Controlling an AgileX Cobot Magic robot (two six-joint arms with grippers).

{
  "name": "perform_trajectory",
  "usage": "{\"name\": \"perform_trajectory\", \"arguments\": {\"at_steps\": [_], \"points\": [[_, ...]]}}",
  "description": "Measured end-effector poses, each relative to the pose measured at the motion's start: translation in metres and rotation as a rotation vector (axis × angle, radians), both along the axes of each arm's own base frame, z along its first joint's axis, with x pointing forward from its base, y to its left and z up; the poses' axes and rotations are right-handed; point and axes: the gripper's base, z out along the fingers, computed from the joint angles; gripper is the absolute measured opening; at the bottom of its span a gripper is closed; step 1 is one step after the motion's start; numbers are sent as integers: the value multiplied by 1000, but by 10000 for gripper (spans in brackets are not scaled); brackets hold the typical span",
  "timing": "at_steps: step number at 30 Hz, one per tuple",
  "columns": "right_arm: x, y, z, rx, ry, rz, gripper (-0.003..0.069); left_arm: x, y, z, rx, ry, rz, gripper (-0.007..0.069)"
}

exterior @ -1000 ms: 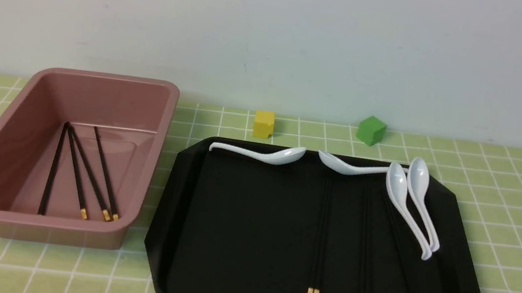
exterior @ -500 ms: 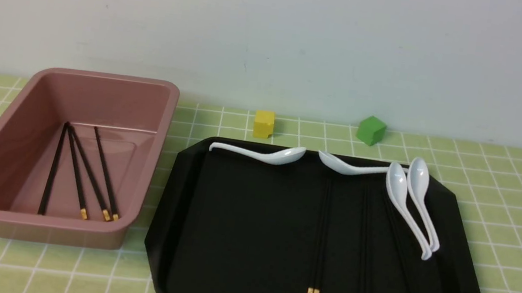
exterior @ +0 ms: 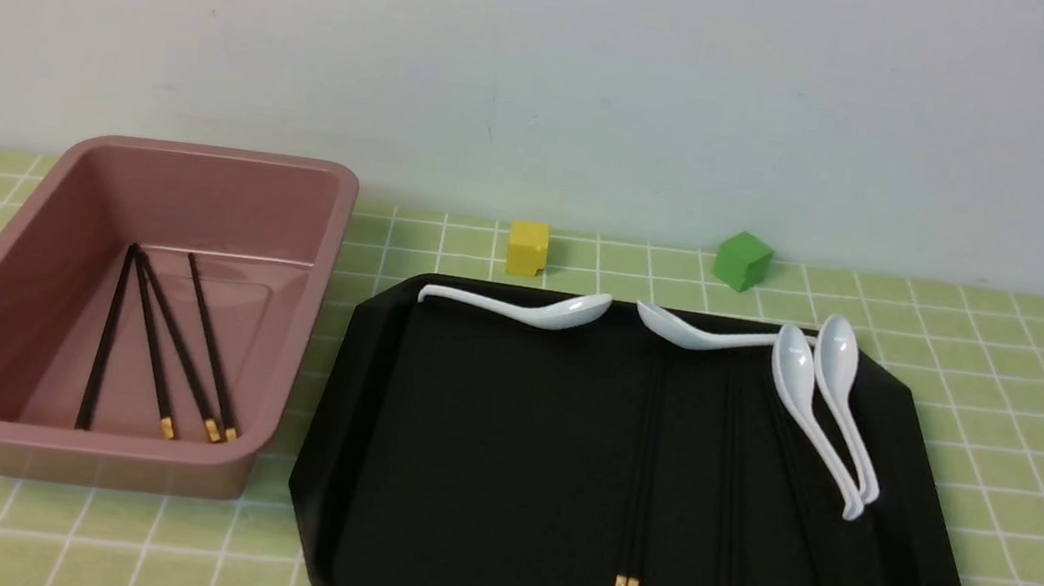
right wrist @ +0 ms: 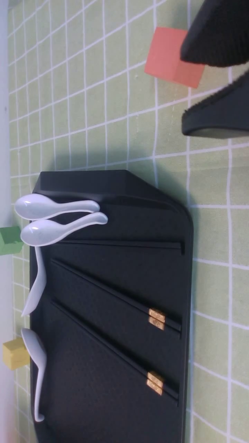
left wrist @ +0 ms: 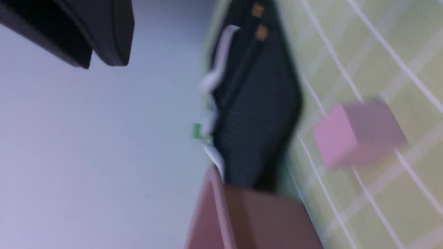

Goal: On green tablecloth take chopsticks from black tray and put them in box.
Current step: 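Reach over to the black tray and grasp a pair of chopsticks with the left gripper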

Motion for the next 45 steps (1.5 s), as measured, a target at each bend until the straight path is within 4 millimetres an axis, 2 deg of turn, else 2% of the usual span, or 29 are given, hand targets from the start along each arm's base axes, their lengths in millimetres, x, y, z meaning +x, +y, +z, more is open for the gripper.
{"name": "perform_trajectory", "arguments": {"at_steps": [1, 6, 8, 9, 11, 12, 14, 15, 16, 17, 18, 19, 21, 24, 28, 30, 31, 34, 38, 42, 43, 45], "points": [[0, 0, 0, 0, 0, 0, 240, 1, 1, 3, -112, -3, 26, 104], [0, 0, 0, 0, 0, 0, 240, 4, 12, 11, -266, -56, 143, 104], [0, 0, 0, 0, 0, 0, 240, 3, 18, 23, -311, -114, 206, 104], [0, 0, 0, 0, 0, 0, 240, 2, 21, 35, -291, -169, 233, 104], [0, 0, 0, 0, 0, 0, 240, -7, 29, 70, -168, -332, 307, 105], [0, 0, 0, 0, 0, 0, 240, -14, 33, 97, -25, -445, 356, 106], [0, 0, 0, 0, 0, 0, 240, -19, 33, 128, 171, -530, 386, 102], [0, 0, 0, 0, 0, 0, 240, -16, 32, 138, 252, -536, 384, 98], [0, 0, 0, 0, 0, 0, 240, -12, 26, 158, 426, -557, 345, 81], [0, 0, 0, 0, 0, 0, 240, -4, 22, 164, 498, -536, 304, 69], [0, 0, 0, 0, 0, 0, 240, 10, 14, 175, 601, -505, 214, 49], [0, 0, 0, 0, 0, 0, 240, 21, 5, 177, 672, -469, 98, 26], [0, 0, 0, 0, 0, 0, 240, 47, -15, 177, 776, -362, -186, -13], [0, 0, 0, 0, 0, 0, 240, 89, -35, 160, 869, -108, -603, -13], [0, 0, 0, 0, 0, 0, 240, 151, -43, 124, 895, 254, -991, -13], [0, 0, 0, 0, 0, 0, 240, 165, -46, 116, 881, 310, -1057, -13], [0, 0, 0, 0, -1, 0, 240, 184, -56, 106, 859, 360, -1132, -13], [0, 0, 0, 0, -1, 0, 240, 206, -81, 96, 848, 387, -1212, -13], [0, 0, 0, 0, -1, 0, 240, 233, -131, 73, 871, 425, -1327, -13], [0, 0, 0, 0, -1, 0, 240, 256, -186, 50, 964, 453, -1399, 5], [0, 0, 0, 0, -1, 0, 240, 256, -188, 52, 972, 445, -1398, 8], [0, 0, 0, 0, -1, 0, 240, 264, -213, 44, 1035, 455, -1408, 37]]}}
